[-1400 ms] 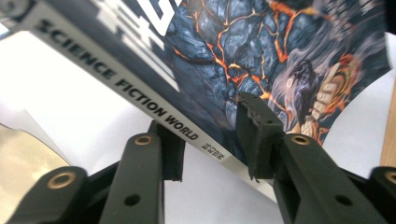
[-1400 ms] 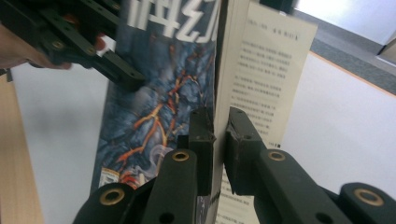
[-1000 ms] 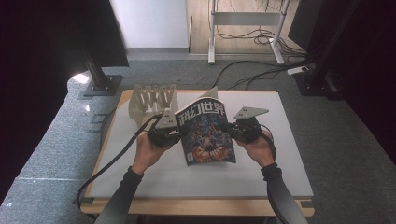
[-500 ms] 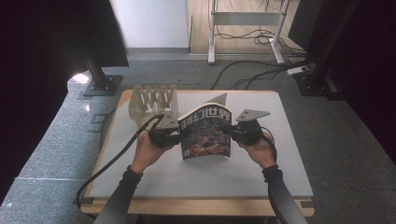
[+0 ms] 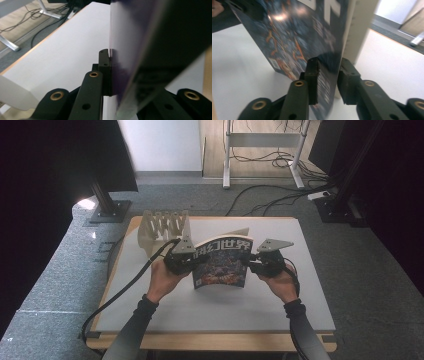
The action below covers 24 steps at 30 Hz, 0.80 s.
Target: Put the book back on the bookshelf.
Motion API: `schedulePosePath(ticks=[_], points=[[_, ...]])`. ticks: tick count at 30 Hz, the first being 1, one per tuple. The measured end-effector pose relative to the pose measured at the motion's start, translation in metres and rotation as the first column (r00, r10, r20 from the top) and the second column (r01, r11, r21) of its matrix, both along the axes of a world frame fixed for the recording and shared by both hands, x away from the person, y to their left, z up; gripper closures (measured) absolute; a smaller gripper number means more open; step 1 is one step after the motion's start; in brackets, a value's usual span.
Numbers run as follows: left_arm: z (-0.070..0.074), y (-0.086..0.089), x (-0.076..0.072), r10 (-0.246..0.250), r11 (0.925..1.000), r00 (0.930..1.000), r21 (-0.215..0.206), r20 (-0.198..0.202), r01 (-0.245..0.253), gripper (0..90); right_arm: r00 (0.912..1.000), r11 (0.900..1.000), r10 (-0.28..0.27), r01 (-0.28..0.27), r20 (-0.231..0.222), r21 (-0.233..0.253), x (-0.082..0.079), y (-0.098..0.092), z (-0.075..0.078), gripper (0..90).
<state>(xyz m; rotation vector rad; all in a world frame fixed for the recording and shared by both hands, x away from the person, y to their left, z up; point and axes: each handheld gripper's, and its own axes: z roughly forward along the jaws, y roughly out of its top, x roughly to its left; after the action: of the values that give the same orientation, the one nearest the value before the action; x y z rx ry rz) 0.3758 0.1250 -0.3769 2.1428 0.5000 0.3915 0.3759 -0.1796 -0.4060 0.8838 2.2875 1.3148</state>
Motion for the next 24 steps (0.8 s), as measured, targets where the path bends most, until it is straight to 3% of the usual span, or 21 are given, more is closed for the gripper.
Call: schedulePosePath(ticks=[3,5,8,17,24], points=[[0.000,0.007,0.002,-0.011,0.9997,0.9992,-0.023,-0.038,0.010,82.5,0.9991,0.999,-0.043,0.043,0.003,-0.005,-0.003,-0.011,-0.007,50.9],[0.000,0.009,0.002,-0.008,0.9996,0.9992,-0.028,-0.040,0.007,82.5,0.9988,0.999,-0.050,0.050,0.001,-0.005,-0.003,-0.013,-0.008,48.3],[0.003,0.014,0.001,0.004,0.9994,0.9991,-0.034,-0.041,-0.005,82.6,0.9976,0.997,-0.068,0.068,-0.010,-0.032,-0.006,-0.023,-0.019,37.6],[0.015,0.031,-0.008,0.034,0.9990,0.9984,-0.028,-0.045,-0.035,82.7,0.9907,0.991,-0.127,0.124,-0.050,-0.060,-0.007,-0.037,-0.053,19.4],[0.020,0.047,-0.013,0.065,0.9969,0.9967,-0.040,-0.049,-0.067,82.7,0.9805,0.983,-0.175,0.169,-0.090,-0.069,-0.008,-0.047,-0.079,12.8]])
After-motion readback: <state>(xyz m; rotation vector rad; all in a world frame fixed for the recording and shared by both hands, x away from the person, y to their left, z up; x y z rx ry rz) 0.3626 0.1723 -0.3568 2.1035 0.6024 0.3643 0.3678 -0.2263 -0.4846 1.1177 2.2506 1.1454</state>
